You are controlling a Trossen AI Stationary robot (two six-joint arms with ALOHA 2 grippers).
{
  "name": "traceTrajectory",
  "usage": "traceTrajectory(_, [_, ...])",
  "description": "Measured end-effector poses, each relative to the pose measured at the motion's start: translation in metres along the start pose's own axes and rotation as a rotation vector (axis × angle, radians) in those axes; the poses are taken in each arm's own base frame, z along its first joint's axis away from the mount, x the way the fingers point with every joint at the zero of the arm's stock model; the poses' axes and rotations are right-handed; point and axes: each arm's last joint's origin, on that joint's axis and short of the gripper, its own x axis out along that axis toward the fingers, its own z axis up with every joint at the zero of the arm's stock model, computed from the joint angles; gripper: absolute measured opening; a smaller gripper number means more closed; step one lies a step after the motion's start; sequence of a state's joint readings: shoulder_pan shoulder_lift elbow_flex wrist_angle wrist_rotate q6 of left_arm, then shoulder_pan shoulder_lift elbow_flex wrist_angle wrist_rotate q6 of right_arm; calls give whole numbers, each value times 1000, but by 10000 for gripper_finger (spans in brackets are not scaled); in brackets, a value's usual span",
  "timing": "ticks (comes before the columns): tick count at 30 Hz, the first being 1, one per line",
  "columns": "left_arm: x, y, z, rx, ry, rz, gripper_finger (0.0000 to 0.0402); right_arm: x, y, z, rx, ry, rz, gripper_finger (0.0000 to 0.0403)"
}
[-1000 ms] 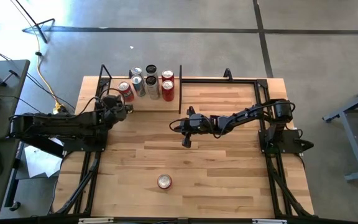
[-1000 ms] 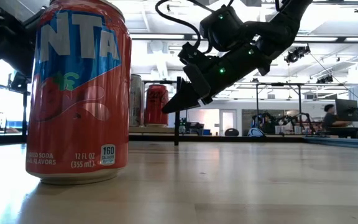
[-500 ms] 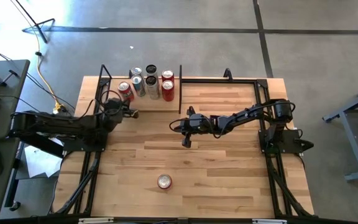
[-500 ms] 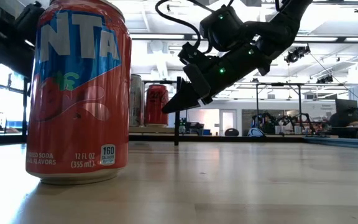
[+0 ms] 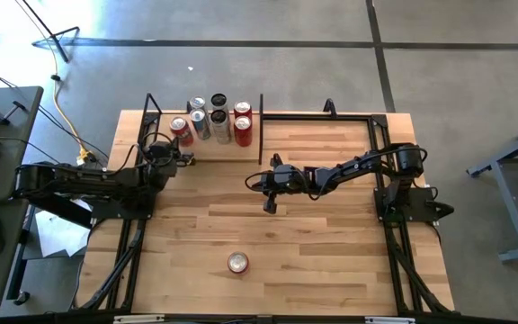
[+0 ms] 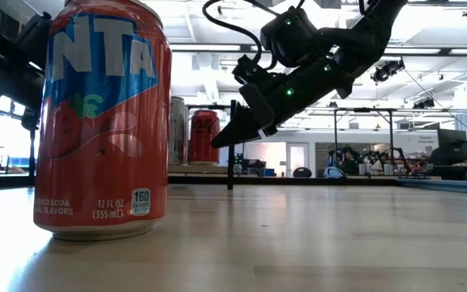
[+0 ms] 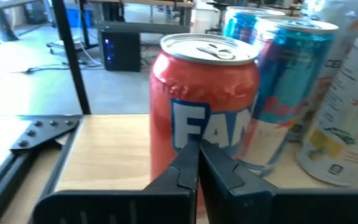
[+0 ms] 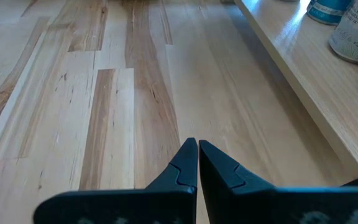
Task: Place canned beverage on shelf
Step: Put the top red soda can on the shelf
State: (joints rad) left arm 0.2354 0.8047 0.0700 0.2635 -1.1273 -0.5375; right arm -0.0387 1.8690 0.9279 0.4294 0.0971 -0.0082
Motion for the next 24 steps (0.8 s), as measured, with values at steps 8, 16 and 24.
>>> traceTrajectory(8, [-2,-9,-1,50,107,-246,0,0,0,0,0,0,0,0])
traceTrajectory(16, [1,-5,-2,21,68,-124,0,0,0,0,-11,0,0,0])
traceTrajectory(24, [13,4,1,19,59,-21,0,0,0,0,-19,0,0,0])
